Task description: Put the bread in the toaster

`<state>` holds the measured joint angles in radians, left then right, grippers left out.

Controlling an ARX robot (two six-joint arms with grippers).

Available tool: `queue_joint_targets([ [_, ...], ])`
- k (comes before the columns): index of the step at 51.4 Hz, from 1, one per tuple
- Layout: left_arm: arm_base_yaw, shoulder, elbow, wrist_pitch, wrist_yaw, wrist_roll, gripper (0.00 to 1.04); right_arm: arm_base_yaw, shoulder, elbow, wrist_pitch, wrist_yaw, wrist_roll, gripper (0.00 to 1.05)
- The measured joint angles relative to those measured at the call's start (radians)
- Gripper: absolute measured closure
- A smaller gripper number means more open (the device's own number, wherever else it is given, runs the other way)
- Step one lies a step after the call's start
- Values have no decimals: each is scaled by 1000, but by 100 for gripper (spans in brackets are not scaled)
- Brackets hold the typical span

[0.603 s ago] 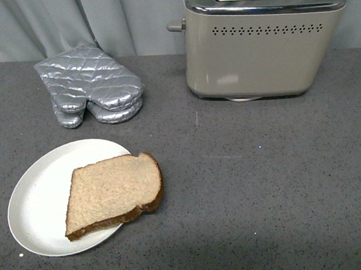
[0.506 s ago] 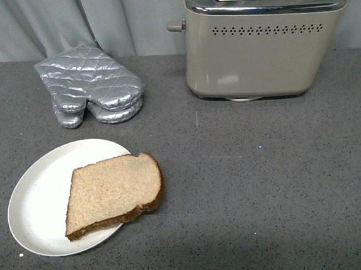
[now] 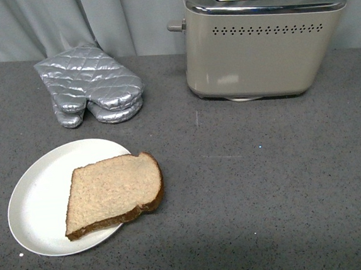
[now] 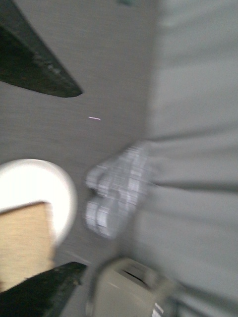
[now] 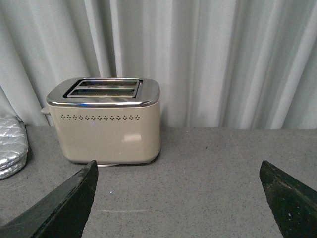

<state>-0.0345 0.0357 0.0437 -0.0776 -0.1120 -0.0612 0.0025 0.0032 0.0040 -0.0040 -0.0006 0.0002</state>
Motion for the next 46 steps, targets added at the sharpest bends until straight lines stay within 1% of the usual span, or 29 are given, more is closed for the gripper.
queue_joint_targets([
  [2,-47,104,48,-126,-148,-95,7,0,0,0,0,0,0,10],
  [4,-56,157,58,-150,-187,-145,7,0,0,0,0,2,0,10],
  [6,-56,227,60,-141,-193,-201,7,0,0,0,0,1,0,10],
  [7,-55,279,61,-113,-194,-227,7,0,0,0,0,1,0,10],
  [16,-16,542,84,88,-126,-280,7,0,0,0,0,2,0,10],
  [19,1,660,103,164,-94,-290,7,0,0,0,0,2,0,10],
  [22,18,836,142,269,-53,-291,7,0,0,0,0,2,0,10],
  [26,39,1015,198,335,-1,-293,7,0,0,0,0,2,0,10],
  [30,53,1171,253,361,50,-291,7,0,0,0,0,2,0,10],
  [32,59,1267,290,370,92,-283,7,0,0,0,0,2,0,10],
  [37,74,1414,362,365,166,-278,7,0,0,0,0,2,0,10],
  [43,69,1544,460,345,197,-277,7,0,0,0,0,2,0,10],
  [46,61,1583,499,318,193,-260,7,0,0,0,0,2,0,10],
])
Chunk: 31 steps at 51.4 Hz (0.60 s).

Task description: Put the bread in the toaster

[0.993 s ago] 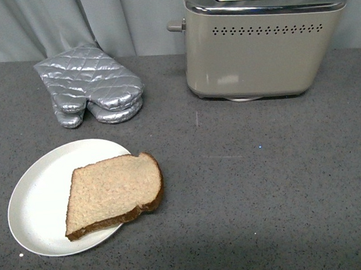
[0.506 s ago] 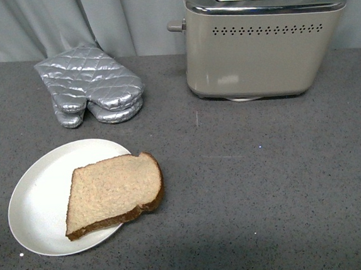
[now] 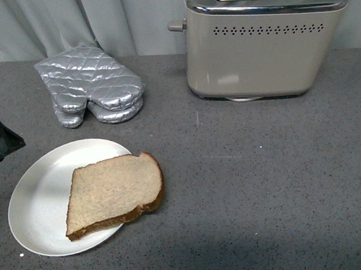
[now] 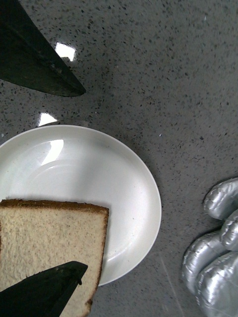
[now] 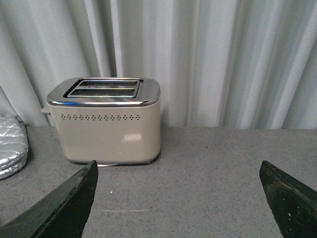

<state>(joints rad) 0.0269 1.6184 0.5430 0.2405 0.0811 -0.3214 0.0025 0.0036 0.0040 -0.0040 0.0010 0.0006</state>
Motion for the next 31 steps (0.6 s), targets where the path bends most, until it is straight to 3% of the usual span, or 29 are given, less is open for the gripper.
queue_joint_targets([
  [13,-4,219,125,-62,-29,58,7,0,0,0,0,0,0,10],
  [31,29,354,192,-112,20,115,7,0,0,0,0,0,0,10],
])
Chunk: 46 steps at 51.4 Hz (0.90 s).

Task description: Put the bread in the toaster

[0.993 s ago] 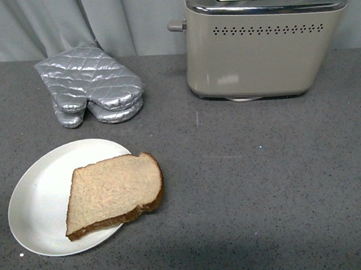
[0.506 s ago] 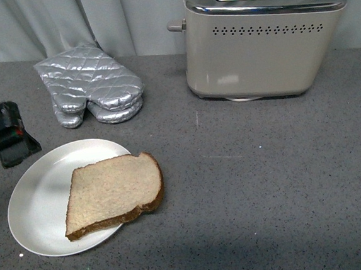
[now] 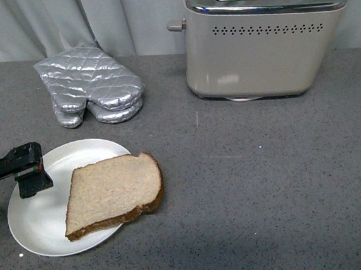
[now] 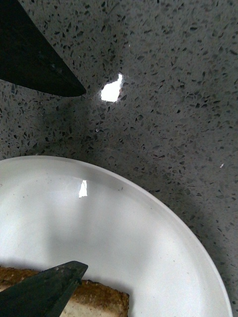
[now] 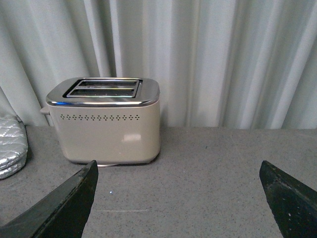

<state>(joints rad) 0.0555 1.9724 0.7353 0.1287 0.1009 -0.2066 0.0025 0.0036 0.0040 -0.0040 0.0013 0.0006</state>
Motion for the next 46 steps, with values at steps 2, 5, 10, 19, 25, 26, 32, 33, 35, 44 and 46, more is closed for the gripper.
queue_joint_targets([
  [2,0,9,5,-1,0,3,8,0,0,0,0,0,0,10],
  [5,1,19,11,-2,-8,7,15,0,0,0,0,0,0,10],
  [10,4,37,24,24,-19,13,33,0,0,0,0,0,0,10],
  [19,10,50,36,19,-36,20,62,0,0,0,0,0,0,10],
  [25,11,49,36,-1,-38,22,77,0,0,0,0,0,0,10],
  [26,11,48,36,-5,-35,20,80,0,0,0,0,0,0,10],
  [32,8,35,35,-28,-7,7,98,0,0,0,0,0,0,10],
  [33,7,25,35,-38,12,-4,102,0,0,0,0,0,0,10],
  [35,6,12,35,-48,33,-20,101,0,0,0,0,0,0,10],
  [44,-15,-51,24,-63,104,-99,102,0,0,0,0,0,0,10],
  [46,-24,-67,21,-64,114,-119,102,0,0,0,0,0,0,10],
])
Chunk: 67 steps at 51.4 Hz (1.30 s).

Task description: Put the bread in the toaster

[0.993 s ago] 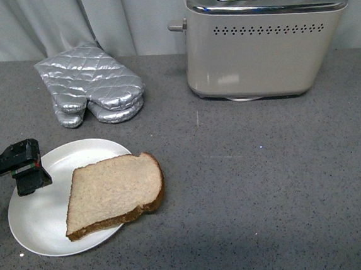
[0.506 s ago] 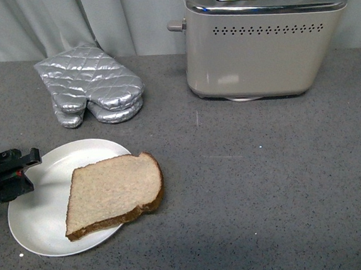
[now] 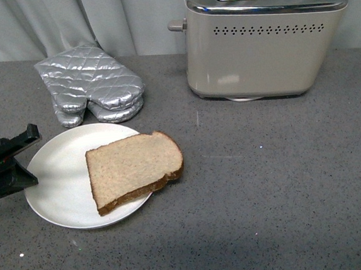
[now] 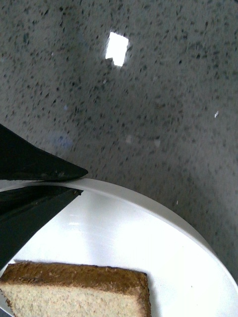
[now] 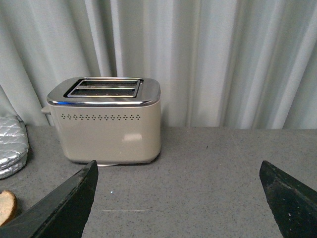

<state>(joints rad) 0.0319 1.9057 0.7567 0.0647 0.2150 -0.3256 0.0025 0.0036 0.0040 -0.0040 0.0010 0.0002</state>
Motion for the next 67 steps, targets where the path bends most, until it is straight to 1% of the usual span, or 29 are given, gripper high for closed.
queue_joint_targets([
  [4,-27,-35,-6,1,26,-37,102,0,0,0,0,0,0,10],
  [7,-66,-56,-7,13,46,-84,102,0,0,0,0,0,0,10],
  [15,-210,-23,24,54,45,-159,102,0,0,0,0,0,0,10],
  [23,-383,115,160,93,43,-242,102,0,0,0,0,0,0,10],
  [28,-462,188,249,81,43,-261,102,0,0,0,0,0,0,10],
  [31,-499,235,317,47,38,-261,102,0,0,0,0,0,0,10],
  [38,-526,317,414,-8,16,-262,102,0,0,0,0,0,0,10],
  [46,-532,345,439,-26,11,-265,101,0,0,0,0,0,0,10],
  [49,-532,346,439,-27,11,-274,94,0,0,0,0,0,0,10],
  [51,-532,341,438,-16,5,-286,87,0,0,0,0,0,0,10],
  [52,-531,340,436,-10,5,-291,85,0,0,0,0,0,0,10],
  [54,-527,322,419,25,2,-309,76,0,0,0,0,0,0,10],
  [55,-526,316,414,32,-2,-310,74,0,0,0,0,0,0,10],
  [57,-521,288,392,54,-18,-315,67,0,0,0,0,0,0,10],
  [58,-517,261,372,68,-40,-319,61,0,0,0,0,0,0,10],
  [59,-516,251,364,75,-50,-320,60,0,0,0,0,0,0,10],
  [61,-507,206,328,113,-101,-322,52,0,0,0,0,0,0,10],
  [64,-497,154,285,168,-179,-322,45,0,0,0,0,0,0,10],
  [66,-484,94,235,228,-278,-306,38,0,0,0,0,0,0,10],
  [67,-480,76,204,288,-340,-268,37,0,0,0,0,0,0,10],
])
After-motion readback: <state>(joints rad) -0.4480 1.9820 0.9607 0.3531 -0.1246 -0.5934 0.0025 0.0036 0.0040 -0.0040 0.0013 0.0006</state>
